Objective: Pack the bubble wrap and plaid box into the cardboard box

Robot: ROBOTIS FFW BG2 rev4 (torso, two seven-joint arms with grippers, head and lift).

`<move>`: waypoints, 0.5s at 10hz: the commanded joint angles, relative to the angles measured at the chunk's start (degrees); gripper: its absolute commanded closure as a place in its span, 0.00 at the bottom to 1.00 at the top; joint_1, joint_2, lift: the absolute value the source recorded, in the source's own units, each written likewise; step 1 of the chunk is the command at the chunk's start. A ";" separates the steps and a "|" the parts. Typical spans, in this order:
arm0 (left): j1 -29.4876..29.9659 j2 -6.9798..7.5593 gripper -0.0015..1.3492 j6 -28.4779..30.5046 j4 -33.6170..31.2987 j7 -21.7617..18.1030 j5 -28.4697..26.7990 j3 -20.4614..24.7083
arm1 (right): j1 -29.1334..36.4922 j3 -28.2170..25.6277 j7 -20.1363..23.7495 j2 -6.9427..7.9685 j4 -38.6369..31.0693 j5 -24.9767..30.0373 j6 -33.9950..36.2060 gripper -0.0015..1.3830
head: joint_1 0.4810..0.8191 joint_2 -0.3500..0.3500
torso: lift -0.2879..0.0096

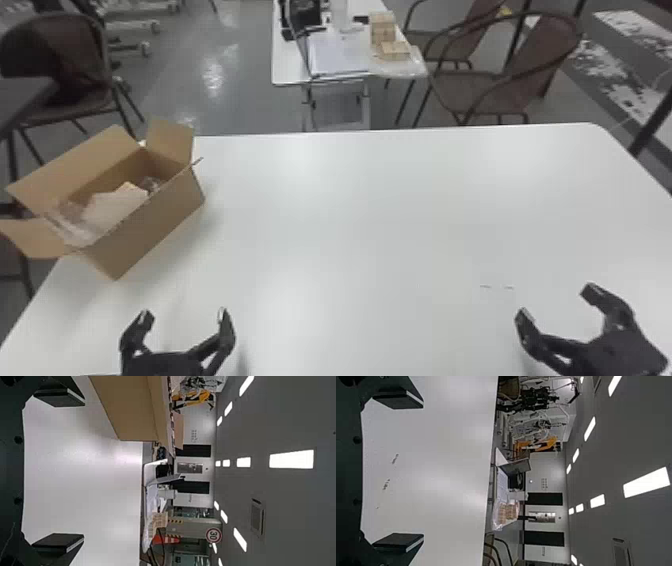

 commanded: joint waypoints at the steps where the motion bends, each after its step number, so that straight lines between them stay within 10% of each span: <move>1: -0.10 -0.32 0.08 0.16 0.00 -0.25 0.04 0.13 | -0.25 0.01 0.00 0.05 0.08 -0.13 0.00 0.09 | 0.63 0.60 | 0.43; 5: -0.18 -0.40 0.08 0.42 0.18 -0.61 0.65 0.13 | -0.52 0.01 0.00 0.05 0.34 -0.39 0.09 0.09 | 0.63 0.59 | 0.43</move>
